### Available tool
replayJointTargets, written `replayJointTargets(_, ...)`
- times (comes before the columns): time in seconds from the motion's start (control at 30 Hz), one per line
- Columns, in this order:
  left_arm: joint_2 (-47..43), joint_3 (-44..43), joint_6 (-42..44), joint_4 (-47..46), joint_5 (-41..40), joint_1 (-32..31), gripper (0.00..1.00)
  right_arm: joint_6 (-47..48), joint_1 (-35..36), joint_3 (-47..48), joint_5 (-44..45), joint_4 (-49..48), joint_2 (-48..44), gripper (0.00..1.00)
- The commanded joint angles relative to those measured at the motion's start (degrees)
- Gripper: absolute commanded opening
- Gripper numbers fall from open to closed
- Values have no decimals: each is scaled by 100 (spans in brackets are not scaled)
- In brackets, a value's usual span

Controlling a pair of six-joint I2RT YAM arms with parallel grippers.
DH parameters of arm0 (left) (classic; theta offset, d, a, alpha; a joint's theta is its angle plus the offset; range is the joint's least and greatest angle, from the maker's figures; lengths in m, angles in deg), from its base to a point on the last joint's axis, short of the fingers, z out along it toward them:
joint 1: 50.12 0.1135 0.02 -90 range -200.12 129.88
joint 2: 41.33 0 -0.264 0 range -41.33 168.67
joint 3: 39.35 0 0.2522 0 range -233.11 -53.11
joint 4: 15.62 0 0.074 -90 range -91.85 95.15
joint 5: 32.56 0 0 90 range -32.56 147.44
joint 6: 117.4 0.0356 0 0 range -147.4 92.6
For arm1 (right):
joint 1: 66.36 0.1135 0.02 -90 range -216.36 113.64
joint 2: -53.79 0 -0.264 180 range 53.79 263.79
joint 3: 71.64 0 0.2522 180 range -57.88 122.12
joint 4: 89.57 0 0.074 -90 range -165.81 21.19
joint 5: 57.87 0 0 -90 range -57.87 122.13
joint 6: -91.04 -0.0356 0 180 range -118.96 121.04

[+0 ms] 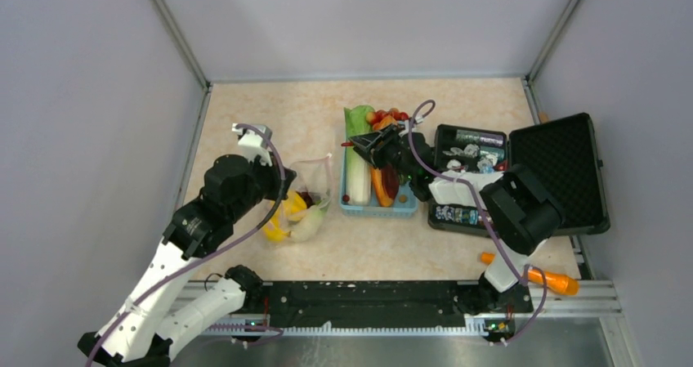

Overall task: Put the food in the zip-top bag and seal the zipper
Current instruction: Adjust the fake vegetable in the bin.

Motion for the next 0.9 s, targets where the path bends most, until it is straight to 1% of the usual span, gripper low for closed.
replayJointTargets(0.0, -23, -9, -55, -137, -56, 9, 0, -143, -2, 132, 240, -983, 123, 36)
replayJointTargets(0.07, 6, 4, -54, -131, -58, 2, 0, -63, -4, 113, 150, -1160, 121, 29)
replayJointTargets(0.13, 5, 22, -62, -128, -41, 3, 0, -15, -2, 104, 21, -1194, 110, 25)
replayJointTargets(0.2, -4, 41, -72, -138, -32, 5, 0, -52, -1, 64, -106, -1294, 108, 14)
replayJointTargets(0.27, -6, 41, -72, -154, -40, 5, 0, -70, -2, -40, -255, -1596, 96, 9)
replayJointTargets(0.4, -3, 54, -72, -158, -54, 2, 0, 27, -2, -112, -673, -1677, 5, 7)
replayJointTargets(0.43, 12, 62, -72, -170, -46, 5, 0, 171, 6, -128, -830, -1728, -12, 4)
replayJointTargets(0.57, 64, 63, -63, -202, -17, 2, 0, 762, 7, -124, -1295, -1413, -185, 3)
replayJointTargets(0.67, 80, 63, -62, -207, 20, 4, 0, 1596, 7, -43, -1571, -902, -405, 4)
replayJointTargets(0.87, 40, 85, -55, -199, -39, 9, 0, 3409, 7, -49, -2753, 307, -803, 4)
